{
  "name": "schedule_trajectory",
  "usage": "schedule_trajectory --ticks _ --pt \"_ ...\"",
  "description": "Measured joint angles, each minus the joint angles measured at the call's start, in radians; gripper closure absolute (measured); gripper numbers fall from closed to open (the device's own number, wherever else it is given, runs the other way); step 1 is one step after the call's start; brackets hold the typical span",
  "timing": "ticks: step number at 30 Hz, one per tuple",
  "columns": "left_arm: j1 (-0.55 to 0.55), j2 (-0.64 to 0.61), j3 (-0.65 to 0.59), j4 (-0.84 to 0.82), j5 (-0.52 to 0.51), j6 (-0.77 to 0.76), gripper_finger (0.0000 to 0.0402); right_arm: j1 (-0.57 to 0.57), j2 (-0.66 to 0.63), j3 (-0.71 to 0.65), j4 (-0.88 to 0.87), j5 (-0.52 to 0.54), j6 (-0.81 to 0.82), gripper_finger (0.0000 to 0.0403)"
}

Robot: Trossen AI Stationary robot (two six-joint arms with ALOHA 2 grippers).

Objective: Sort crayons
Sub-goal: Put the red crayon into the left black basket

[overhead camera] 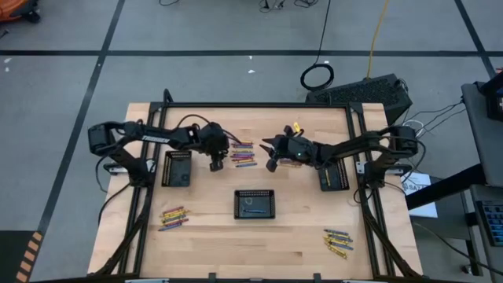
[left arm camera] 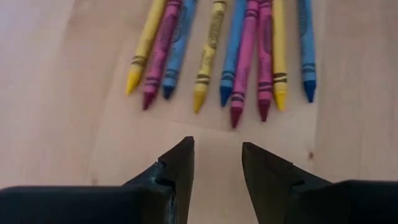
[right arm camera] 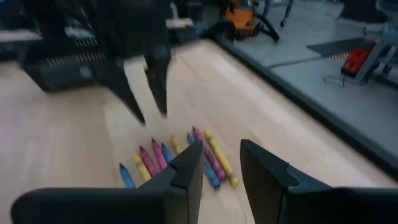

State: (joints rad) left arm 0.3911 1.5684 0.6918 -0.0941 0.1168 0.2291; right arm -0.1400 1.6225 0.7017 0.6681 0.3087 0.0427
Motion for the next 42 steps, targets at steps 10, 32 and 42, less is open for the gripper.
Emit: schedule_trajectory --ticks 10,32,42 --pt "0.066 0.012 0.0 0.11 0.007 0.156 0.0262 0.005 -0.087 0.0 -0.032 0.001 -0.002 0.0312" --pt "0.124 0.143 0.002 0.237 0.022 0.277 0.0317 -0.003 -0.088 0.0 -0.045 0.003 -0.059 0.0312" --pt "0.124 0.145 0.001 0.245 0.058 0.275 0.0351 -0.003 -0.088 0.0 -0.045 0.003 -0.059 0.0312"
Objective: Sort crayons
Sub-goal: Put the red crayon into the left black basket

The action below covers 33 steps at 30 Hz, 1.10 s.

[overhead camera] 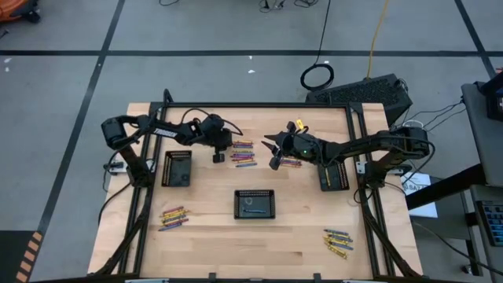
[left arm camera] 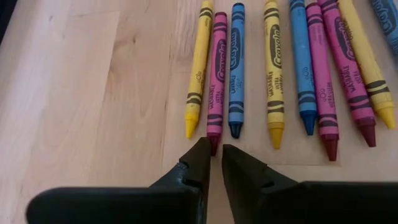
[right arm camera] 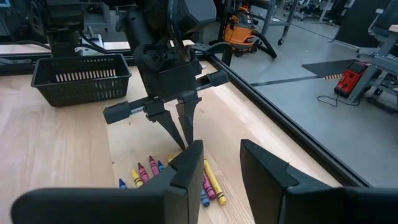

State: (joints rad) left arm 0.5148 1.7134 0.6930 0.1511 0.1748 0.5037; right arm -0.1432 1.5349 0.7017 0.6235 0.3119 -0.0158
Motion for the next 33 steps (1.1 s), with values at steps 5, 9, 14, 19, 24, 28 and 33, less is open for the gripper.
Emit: schedule_trajectory --ticks 5,9,14,19,24,28,33 --pt "0.0 0.0 0.0 0.0 0.001 0.0 0.0352 0.0 0.0 0.0 0.0 0.0 0.007 0.0312" --pt "0.0 0.0 0.0 0.0 0.002 -0.01 0.0352 0.0 0.0 0.0 0.0 0.0 0.007 0.0312" --pt "0.0 0.0 0.0 0.0 0.004 -0.054 0.033 0.0 0.0 0.0 0.0 0.0 0.008 0.0312" --pt "0.0 0.0 0.0 0.001 0.008 -0.105 0.03 0.0 0.0 0.0 0.0 0.0 0.008 0.0312" --pt "0.0 0.009 0.0 0.012 0.015 -0.107 0.0291 0.0 0.0 0.0 0.0 0.0 0.008 0.0312" --pt "0.001 0.042 0.0 0.049 0.058 -0.119 0.0297 0.0 0.0 0.0 0.0 0.0 0.008 0.0312" --pt "-0.002 0.063 0.002 0.063 0.064 -0.132 0.0329 0.0 0.0 0.0 0.0 0.0 0.008 0.0312"
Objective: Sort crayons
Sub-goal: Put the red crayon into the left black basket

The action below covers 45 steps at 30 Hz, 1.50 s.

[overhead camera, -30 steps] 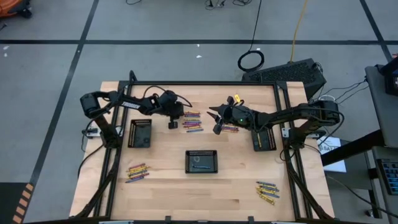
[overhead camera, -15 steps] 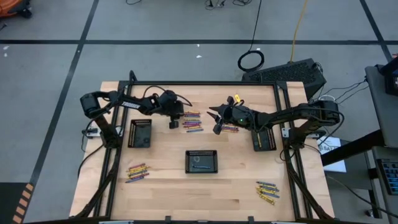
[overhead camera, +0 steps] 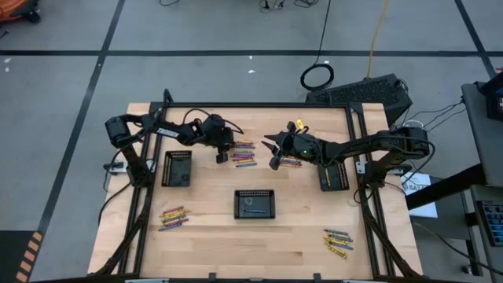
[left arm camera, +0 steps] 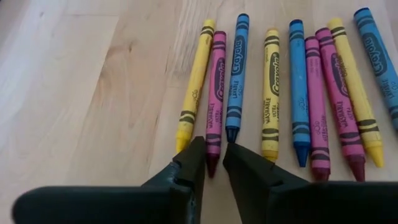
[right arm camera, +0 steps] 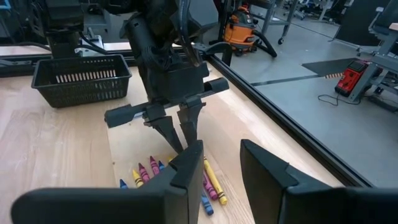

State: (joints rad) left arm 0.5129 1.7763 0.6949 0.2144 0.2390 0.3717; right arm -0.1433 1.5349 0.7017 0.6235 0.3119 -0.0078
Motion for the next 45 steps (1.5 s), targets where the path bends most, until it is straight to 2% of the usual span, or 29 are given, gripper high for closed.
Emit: schedule_trajectory --ticks 9,15,20,24,31,34,36,40,45 --pt "-0.001 0.001 0.0 -0.005 -0.016 0.001 0.0394 0.0 0.0 0.0 0.0 0.0 -0.001 0.0312" --pt "-0.002 -0.059 -0.005 -0.041 -0.065 0.004 0.0397 0.0 0.0 0.0 0.0 0.0 -0.003 0.0312" --pt "-0.004 -0.161 -0.004 -0.092 -0.069 0.006 0.04 0.0 0.0 0.0 -0.002 0.0 -0.004 0.0312" --pt "-0.011 -0.29 -0.004 -0.206 -0.069 0.003 0.04 0.0 0.0 0.0 -0.005 0.0 -0.004 0.0312" --pt "-0.047 -0.622 0.003 -0.496 -0.137 -0.004 0.0399 -0.006 0.0 0.0 0.01 0.001 -0.049 0.0312" --pt "-0.059 -0.743 0.033 -0.637 -0.14 -0.08 0.0399 -0.021 0.0 0.0 0.05 0.002 -0.091 0.0312" --pt "-0.059 -0.789 0.037 -0.67 -0.146 -0.161 0.0399 -0.034 0.0 0.0 0.083 0.001 -0.108 0.0312" --pt "-0.059 -0.757 0.032 -0.666 -0.178 -0.209 0.0397 -0.053 0.0 0.0 0.121 0.0 -0.11 0.0312" --pt "-0.056 -0.572 0.031 -0.586 -0.21 -0.21 0.0361 -0.054 0.0 0.0 0.115 -0.003 -0.083 0.0312"
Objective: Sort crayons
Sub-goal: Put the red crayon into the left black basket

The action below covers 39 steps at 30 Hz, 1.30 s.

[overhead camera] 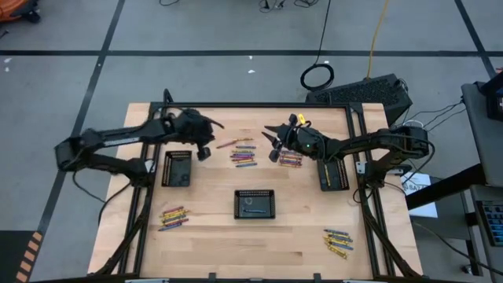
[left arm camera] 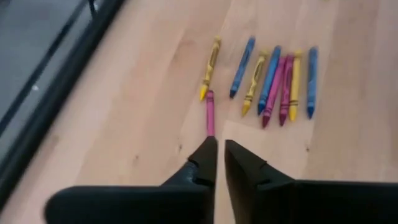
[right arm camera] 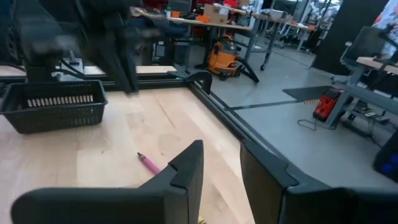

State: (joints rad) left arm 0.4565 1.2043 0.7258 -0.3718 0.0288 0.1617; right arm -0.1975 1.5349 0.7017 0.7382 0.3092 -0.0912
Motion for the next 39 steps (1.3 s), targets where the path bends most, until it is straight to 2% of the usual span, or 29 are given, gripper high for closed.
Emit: schedule_trajectory --ticks 9,12,16,22,32,37,39 --pt "0.016 0.317 0.0 0.178 0.041 -0.02 0.0235 0.014 0.0 0.0 -0.043 0.0 0.064 0.0312" --pt "0.03 0.381 0.0 0.27 0.039 -0.024 0.0218 0.016 0.0 0.0 -0.043 0.0 0.06 0.0312" --pt "0.048 0.433 0.0 0.35 0.042 -0.024 0.0216 0.016 0.0 0.0 -0.046 0.0 0.06 0.0312" --pt "0.067 0.461 0.0 0.323 0.061 -0.024 0.0257 0.016 0.0 0.0 -0.071 0.0 0.072 0.0312" --pt "0.087 0.459 0.004 0.266 0.072 0.029 0.0389 0.016 0.0 0.0 -0.087 -0.001 0.094 0.0312" --pt "0.083 0.431 0.001 0.232 0.054 0.026 0.0392 0.017 0.0 0.0 -0.1 -0.001 0.11 0.0312" --pt "0.075 0.384 0.002 0.152 0.045 0.019 0.0396 0.017 0.0 0.0 -0.1 -0.001 0.11 0.0312"
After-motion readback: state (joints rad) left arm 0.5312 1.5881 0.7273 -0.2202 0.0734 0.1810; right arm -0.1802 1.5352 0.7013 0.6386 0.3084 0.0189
